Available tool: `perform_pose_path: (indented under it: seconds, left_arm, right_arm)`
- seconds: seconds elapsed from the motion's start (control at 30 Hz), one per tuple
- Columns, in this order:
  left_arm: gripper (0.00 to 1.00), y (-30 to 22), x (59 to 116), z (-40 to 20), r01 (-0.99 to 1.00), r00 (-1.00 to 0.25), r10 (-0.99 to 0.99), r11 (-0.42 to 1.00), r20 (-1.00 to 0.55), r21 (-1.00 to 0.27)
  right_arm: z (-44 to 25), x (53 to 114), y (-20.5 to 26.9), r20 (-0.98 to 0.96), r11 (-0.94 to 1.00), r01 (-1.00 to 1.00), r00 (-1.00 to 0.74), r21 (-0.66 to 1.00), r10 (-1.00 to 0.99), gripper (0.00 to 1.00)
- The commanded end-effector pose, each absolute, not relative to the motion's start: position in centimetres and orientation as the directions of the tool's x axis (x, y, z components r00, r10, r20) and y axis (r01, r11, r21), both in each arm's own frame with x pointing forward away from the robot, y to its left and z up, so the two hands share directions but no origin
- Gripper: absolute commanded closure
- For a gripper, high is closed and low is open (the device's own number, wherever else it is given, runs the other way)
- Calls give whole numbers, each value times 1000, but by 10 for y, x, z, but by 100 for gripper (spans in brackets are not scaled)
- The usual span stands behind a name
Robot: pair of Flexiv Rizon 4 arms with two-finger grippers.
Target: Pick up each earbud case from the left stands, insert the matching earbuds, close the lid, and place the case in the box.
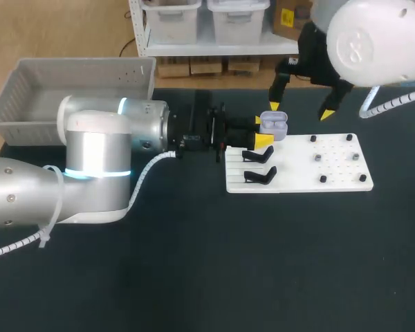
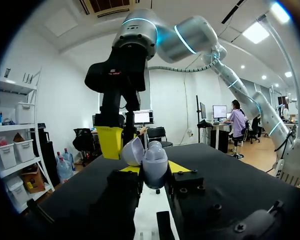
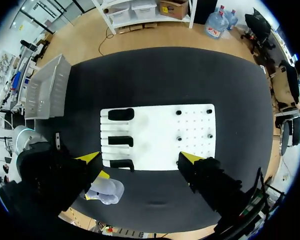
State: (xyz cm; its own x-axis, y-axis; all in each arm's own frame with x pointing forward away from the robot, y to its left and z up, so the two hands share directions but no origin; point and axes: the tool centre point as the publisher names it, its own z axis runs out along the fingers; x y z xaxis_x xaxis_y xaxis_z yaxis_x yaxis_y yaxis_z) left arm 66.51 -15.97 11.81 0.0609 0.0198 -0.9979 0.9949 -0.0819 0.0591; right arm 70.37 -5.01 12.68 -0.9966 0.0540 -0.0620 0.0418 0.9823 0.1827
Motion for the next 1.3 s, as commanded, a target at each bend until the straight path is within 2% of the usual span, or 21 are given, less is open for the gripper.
perform_pose_path:
  seconds: [0.03,0.5,0.8,0.93,1.1,1.3]
  left_arm:
    - [100,-159,664,118,995,63,18,-77,-998,61]
    - [100,-159,664,118,995,63,18,-77,-998,61]
    - [100,-159,664,118,995,63,18,-77,-998,61]
    - [100,-159,664,118,995,63,18,-77,-998,61]
    - [100,-144,665,123,1000,10,85,9,-996,10]
    - [100,-119,664,140,990,-5,88,140,-996,7]
  right_arm:
    - [128,696,-52,-49,984,39,-998,174,48,0]
    - [123,681,-50,-27,985,10,-1000,175,15,0]
    - [159,671,-66,-282,983,29,-956,180,80,0]
    - [183,650,-67,-386,984,-66,-923,167,4,0]
    - [194,614,-64,-433,965,-178,-898,193,-79,0]
    - [204,591,-69,-488,943,-218,-870,250,-72,0]
